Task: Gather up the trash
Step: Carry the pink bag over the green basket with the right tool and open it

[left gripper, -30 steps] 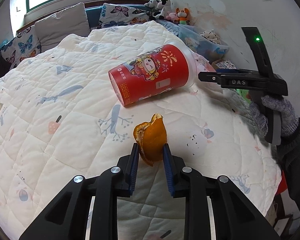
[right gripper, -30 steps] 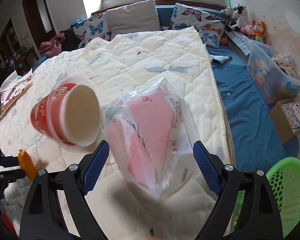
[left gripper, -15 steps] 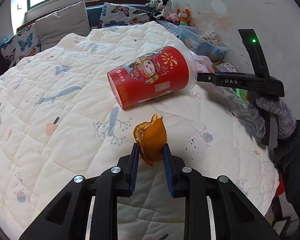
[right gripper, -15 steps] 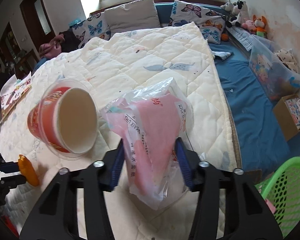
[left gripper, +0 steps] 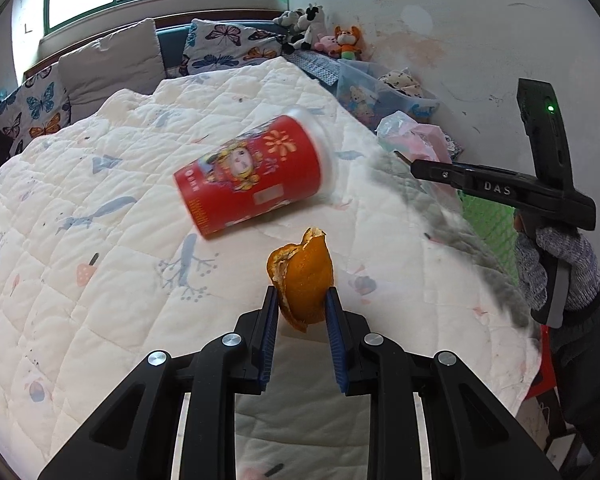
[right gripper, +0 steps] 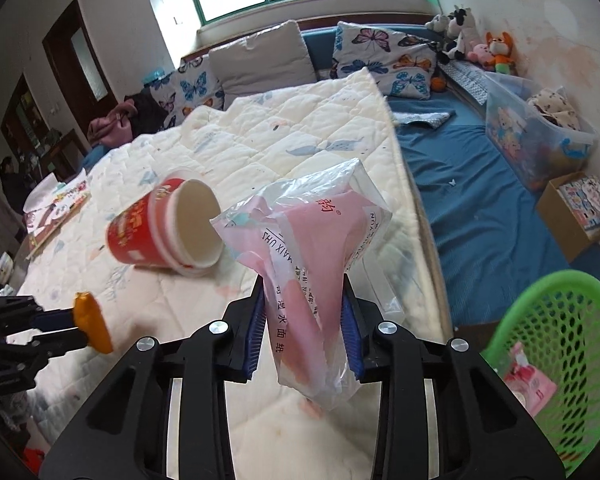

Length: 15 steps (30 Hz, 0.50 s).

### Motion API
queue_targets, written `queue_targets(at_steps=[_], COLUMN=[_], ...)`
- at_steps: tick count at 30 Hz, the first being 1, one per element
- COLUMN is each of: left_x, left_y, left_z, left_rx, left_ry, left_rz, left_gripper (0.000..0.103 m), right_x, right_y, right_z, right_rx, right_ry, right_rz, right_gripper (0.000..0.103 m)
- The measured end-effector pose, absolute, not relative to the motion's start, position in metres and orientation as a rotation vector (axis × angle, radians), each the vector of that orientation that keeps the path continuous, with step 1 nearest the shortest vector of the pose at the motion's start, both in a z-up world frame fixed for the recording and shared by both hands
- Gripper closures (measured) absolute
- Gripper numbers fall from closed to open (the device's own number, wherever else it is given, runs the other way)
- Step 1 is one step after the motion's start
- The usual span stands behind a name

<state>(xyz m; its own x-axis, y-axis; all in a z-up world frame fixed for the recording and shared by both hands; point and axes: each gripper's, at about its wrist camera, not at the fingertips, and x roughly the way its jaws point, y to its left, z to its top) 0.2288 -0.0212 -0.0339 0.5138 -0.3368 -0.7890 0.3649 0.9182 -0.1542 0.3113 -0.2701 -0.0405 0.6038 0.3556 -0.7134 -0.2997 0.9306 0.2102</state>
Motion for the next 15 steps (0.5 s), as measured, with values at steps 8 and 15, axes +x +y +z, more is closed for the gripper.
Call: queue_targets(at_steps=[8,15], left_x=[0.219,0.216], left_y=[-0.064,-0.108], left_z=[-0.020,-0.015], left_rx=[0.058,0.083], left_ry=[0.915,0.914], left_rz=[-0.499,-0.562], left_gripper=[0.080,0.080], right_x=[0.264,0.235], right_y=[-0.312,-0.368], right_z=[-0.030,-0.038], right_rx=[0.084,0.112], right_ry=[0.815,0.830], right_rz=[0.316,0.206], right_gripper=[0.068,0.068])
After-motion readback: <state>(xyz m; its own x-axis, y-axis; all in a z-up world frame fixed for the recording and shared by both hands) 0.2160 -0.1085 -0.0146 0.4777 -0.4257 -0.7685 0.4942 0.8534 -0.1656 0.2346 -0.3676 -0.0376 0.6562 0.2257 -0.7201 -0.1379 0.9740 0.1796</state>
